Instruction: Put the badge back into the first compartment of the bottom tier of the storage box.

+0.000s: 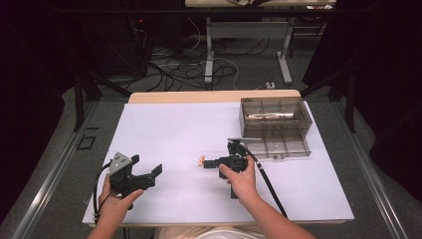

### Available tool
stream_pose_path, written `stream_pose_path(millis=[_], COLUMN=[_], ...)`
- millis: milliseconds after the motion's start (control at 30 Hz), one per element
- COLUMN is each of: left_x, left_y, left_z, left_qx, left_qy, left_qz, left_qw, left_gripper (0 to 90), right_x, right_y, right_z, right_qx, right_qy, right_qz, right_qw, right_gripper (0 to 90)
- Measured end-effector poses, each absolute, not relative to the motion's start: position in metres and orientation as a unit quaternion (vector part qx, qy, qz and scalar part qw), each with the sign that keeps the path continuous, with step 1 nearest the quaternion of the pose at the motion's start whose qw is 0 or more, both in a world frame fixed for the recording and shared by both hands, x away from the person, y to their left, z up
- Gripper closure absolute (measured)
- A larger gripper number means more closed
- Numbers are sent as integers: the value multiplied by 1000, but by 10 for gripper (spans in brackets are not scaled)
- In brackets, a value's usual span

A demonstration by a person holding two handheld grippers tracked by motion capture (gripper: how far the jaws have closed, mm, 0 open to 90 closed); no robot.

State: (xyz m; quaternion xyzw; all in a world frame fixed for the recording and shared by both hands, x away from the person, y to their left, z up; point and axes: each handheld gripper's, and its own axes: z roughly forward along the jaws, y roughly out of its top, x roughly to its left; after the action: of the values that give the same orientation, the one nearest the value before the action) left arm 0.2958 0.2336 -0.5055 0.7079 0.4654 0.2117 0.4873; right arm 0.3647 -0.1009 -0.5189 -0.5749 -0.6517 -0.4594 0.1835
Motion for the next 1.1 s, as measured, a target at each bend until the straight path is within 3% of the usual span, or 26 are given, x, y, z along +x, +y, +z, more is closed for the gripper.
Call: stream_pose_path(millis=[1100], left_x=[296], left_y=[234], left_z=[-506], left_qx=[708], left_qy=[468], left_qz=[212], left_qw=[485], left_gripper=[57], right_x=[367], right_y=[-174], right_z=[-491], right_qx=[-602], right_qy=[-605], right_qz=[-500], right_qw=[149], right_gripper=[885])
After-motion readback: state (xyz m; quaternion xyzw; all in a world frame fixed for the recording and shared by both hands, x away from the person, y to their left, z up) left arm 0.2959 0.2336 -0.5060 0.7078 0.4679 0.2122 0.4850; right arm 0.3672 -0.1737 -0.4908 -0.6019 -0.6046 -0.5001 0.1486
